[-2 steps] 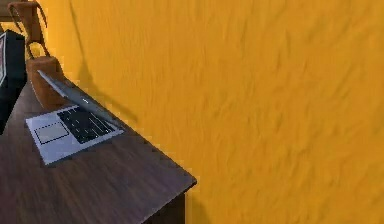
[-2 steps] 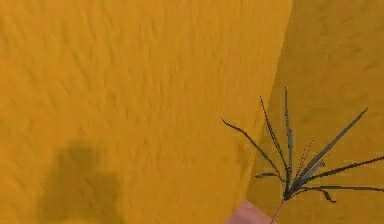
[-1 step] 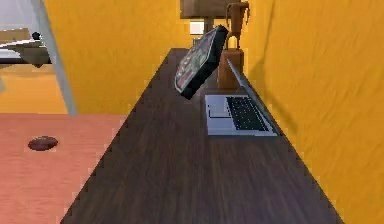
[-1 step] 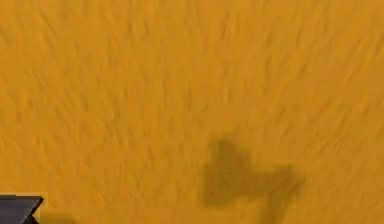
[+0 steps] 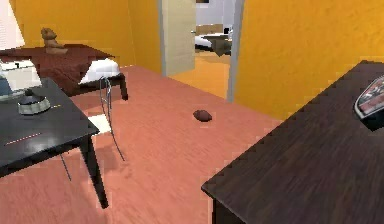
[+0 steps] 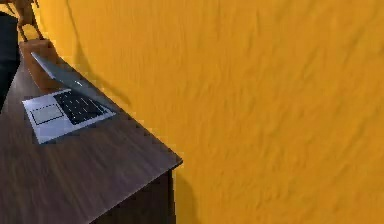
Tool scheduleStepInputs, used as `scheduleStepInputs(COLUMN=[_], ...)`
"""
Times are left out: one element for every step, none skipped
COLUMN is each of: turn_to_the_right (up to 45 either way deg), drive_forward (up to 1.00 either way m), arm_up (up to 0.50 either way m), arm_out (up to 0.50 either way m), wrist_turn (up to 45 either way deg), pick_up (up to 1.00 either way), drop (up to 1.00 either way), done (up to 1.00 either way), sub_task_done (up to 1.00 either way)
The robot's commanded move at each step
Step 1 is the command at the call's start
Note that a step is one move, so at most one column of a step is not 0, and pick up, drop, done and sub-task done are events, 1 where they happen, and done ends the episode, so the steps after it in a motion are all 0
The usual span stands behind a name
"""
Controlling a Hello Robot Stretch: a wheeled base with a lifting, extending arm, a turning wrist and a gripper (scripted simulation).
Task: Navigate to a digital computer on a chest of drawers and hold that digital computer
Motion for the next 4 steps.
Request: scheduleStepInputs(turn_to_the_right=[-27.0,0.0,0.0,0.0], drive_forward=[0.00,0.00,0.00,0.00], arm_up=[0.00,0.50,0.38,0.00], arm_out=[0.00,0.00,0.00,0.48], wrist_turn=[0.0,0.0,0.0,0.0], pick_up=[0.00,0.00,0.00,0.00], drop=[0.00,0.00,0.00,0.00], done=[0.00,0.00,0.00,0.00], sub_task_done=[0.00,0.00,0.00,0.00])
